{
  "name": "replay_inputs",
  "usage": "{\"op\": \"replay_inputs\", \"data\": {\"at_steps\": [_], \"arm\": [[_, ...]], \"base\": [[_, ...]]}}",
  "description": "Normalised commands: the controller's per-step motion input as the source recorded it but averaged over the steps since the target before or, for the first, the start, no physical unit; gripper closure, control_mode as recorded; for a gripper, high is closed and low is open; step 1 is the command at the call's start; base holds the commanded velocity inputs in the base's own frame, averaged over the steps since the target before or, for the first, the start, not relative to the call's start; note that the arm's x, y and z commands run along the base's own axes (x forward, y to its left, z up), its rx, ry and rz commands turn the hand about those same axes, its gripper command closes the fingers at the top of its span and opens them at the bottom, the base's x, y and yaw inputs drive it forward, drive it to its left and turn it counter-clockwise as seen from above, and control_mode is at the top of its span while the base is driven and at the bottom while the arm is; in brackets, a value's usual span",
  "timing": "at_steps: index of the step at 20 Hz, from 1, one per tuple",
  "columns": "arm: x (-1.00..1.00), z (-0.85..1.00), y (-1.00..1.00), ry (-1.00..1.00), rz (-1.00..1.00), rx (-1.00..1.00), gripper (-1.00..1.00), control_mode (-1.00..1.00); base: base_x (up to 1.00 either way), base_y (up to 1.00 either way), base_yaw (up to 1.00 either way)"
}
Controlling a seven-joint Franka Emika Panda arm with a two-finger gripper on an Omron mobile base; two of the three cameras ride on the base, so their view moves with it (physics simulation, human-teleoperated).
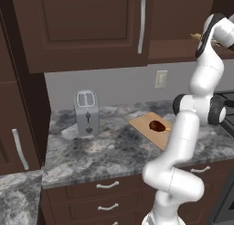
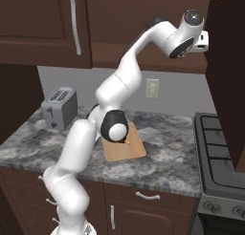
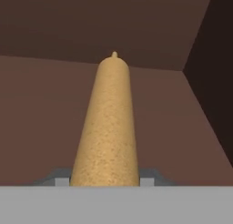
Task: Open the cabinet, retrieve the rolling pin, and place it next to the meat on the cutting board to prepare for tenderizing.
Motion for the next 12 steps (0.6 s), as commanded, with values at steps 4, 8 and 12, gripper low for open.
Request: {"op": "replay_inputs", "data": {"at_steps": [4,8,12], "arm": [[-0.99,-0.13,0.26,-0.18,0.09,0.02,1.0,-1.0],[-0.96,-0.01,0.41,-0.11,0.07,0.03,1.0,-1.0],[-1.0,-0.05,0.5,-0.09,0.07,0.0,1.0,-1.0]], "base": [[0.0,0.0,0.0],[0.0,0.0,0.0],[0.0,0.0,0.0]]}}
